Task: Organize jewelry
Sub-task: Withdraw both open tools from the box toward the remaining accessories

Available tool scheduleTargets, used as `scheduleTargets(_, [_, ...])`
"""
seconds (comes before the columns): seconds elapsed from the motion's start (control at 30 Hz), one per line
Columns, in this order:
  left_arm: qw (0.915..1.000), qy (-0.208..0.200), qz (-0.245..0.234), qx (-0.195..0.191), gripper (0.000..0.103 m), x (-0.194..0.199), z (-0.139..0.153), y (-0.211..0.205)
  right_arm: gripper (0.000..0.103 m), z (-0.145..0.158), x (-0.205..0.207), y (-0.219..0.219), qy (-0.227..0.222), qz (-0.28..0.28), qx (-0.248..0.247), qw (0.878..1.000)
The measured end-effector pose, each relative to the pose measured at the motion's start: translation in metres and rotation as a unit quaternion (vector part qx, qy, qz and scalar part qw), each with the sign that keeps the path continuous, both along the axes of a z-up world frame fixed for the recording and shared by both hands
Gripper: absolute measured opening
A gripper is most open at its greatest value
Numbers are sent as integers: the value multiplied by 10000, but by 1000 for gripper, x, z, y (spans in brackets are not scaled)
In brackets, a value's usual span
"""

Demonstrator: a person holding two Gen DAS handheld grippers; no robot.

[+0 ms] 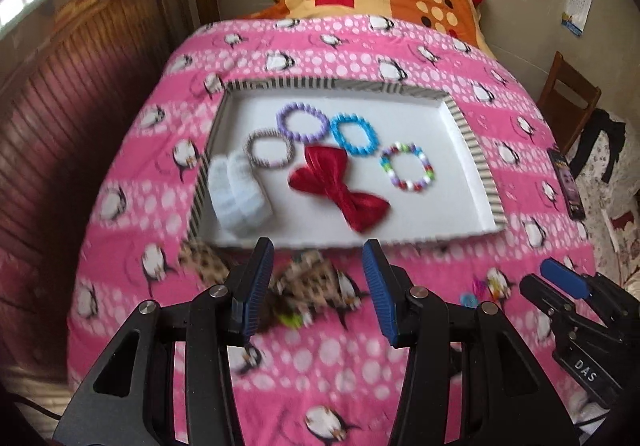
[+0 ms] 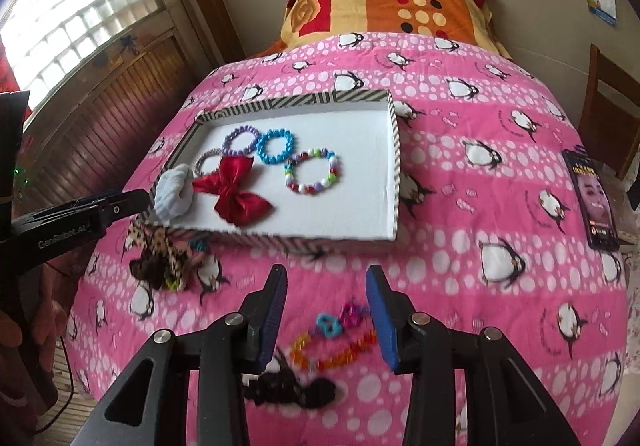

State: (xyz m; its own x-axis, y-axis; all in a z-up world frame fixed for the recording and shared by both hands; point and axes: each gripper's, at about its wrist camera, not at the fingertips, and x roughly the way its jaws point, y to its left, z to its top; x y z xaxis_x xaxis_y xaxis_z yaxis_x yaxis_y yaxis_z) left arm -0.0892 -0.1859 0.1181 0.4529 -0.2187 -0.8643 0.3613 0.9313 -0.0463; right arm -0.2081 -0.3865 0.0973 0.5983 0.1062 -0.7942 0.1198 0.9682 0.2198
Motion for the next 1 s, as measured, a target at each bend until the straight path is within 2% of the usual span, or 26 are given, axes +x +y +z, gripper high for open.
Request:
scheduleTargets(0.17, [9996,289,-25,-64,46,-25,-11,3,40,-7,-21,1,83,21,20,10000])
scheduleTargets(0.43, [9986,526,-12,-54,46,-55,-25,9,40,-20,-51,-7,209,-5,57,9998])
scheduleTargets(0.7, [9974,723,65,21,46,-72,-38,19,40,-30,-68,-13,334,-4,66,9994])
scheduleTargets(1.0, [9970,753,195,45,46,-80,-40,32,40,-32,-75,-16,349,24,62,9994])
